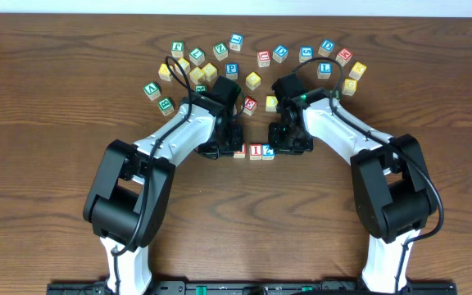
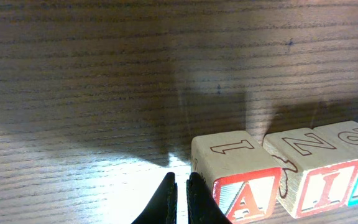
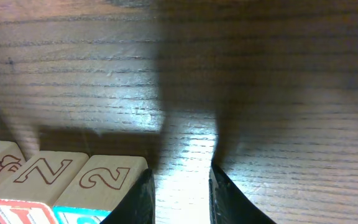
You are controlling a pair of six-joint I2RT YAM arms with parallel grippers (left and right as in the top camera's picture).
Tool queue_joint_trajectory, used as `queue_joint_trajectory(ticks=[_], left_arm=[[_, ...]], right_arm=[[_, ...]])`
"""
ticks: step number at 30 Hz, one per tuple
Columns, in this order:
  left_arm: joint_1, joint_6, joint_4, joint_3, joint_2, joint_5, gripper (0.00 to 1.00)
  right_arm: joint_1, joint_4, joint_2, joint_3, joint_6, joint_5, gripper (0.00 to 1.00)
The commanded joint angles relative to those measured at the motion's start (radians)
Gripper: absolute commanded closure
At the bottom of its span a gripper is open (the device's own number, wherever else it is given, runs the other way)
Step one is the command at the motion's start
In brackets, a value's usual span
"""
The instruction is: Spell out AI2
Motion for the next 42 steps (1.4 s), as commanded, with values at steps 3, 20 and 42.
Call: queue_joint_trajectory(ticks=[3, 20, 42], left_arm=[[-0.032, 0.013, 0.011, -0.005, 0.004, 0.013, 0.92], [-0.065, 0.017, 0.017, -0.005, 0.004, 0.009, 0.92], [0.028, 0.051, -0.006, -0.002, -0.095, 0.008, 0.92]], right_arm=[[0.010, 0.003, -0.005, -0.015, 0.014, -0.010, 0.76], [0.006, 0.023, -0.005, -0.015, 0.002, -0.009, 0.76], [-0.051, -0.006, -0.072, -0.004, -0.019, -0.009, 0.82]])
